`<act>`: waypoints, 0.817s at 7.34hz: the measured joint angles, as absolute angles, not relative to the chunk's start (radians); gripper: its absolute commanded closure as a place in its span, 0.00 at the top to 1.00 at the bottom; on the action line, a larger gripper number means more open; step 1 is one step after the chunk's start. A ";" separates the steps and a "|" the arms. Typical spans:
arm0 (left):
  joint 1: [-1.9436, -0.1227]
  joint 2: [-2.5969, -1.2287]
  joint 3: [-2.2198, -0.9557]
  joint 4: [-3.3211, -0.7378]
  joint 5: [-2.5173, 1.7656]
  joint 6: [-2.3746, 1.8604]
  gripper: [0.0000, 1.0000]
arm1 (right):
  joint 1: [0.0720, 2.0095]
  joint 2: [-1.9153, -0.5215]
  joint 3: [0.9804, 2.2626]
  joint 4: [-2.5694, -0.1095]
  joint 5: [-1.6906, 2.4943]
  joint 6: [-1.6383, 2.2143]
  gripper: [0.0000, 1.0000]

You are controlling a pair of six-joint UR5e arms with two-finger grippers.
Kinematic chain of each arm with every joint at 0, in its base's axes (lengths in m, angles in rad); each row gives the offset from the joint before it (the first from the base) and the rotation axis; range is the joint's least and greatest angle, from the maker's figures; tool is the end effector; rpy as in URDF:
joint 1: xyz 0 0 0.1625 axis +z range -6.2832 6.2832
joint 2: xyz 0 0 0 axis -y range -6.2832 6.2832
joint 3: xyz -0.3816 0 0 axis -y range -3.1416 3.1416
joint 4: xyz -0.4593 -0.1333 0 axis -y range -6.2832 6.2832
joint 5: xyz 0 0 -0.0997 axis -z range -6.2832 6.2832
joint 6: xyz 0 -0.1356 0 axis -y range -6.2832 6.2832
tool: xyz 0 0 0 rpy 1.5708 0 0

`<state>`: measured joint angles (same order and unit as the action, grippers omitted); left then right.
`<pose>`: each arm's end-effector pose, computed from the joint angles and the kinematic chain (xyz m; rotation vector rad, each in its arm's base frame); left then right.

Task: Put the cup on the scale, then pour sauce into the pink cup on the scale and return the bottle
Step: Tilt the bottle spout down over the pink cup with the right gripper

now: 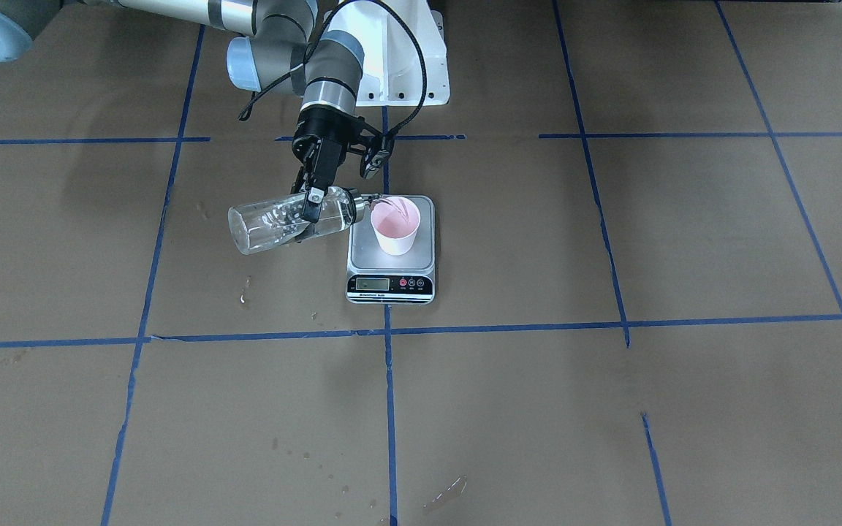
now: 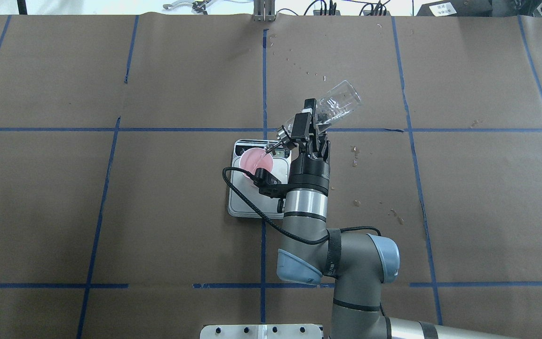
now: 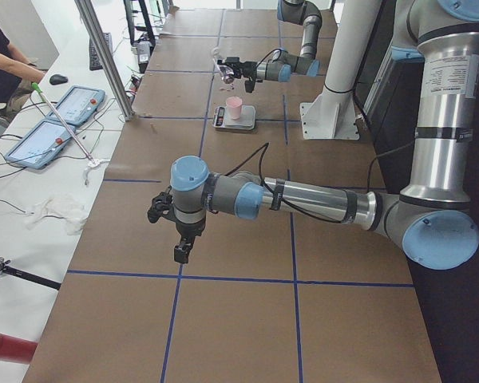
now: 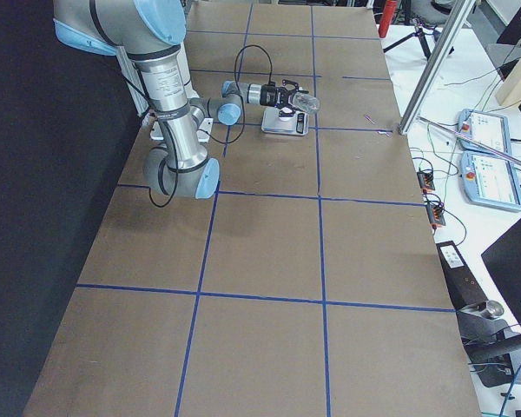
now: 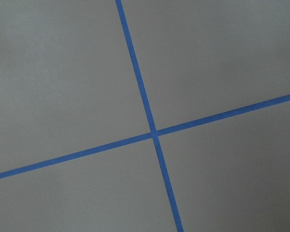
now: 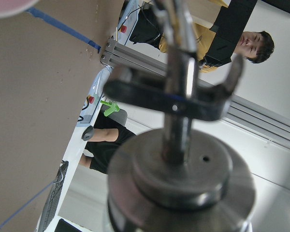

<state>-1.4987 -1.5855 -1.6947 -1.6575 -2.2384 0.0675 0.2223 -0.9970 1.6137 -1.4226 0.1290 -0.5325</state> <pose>-0.0073 -0.5835 0.5621 0.2157 0.6663 0.2091 -0.5904 -0.4080 0.1609 1.1552 1.0411 -0.9648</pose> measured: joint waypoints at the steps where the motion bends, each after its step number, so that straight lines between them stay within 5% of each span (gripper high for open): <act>1: -1.499 -1.585 -1.694 -1.658 -2.239 0.068 1.00 | 0.222 -0.994 1.614 -1.428 0.111 -0.597 0.00; 6: -1.499 -1.585 -1.691 -1.660 -2.241 0.072 1.00 | 0.225 -0.994 1.616 -1.375 0.115 -0.623 0.00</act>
<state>-1.4987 -1.5854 -1.6905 -1.6597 -2.2411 0.0720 0.2248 -0.9940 1.6161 -1.3754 0.1154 -0.6225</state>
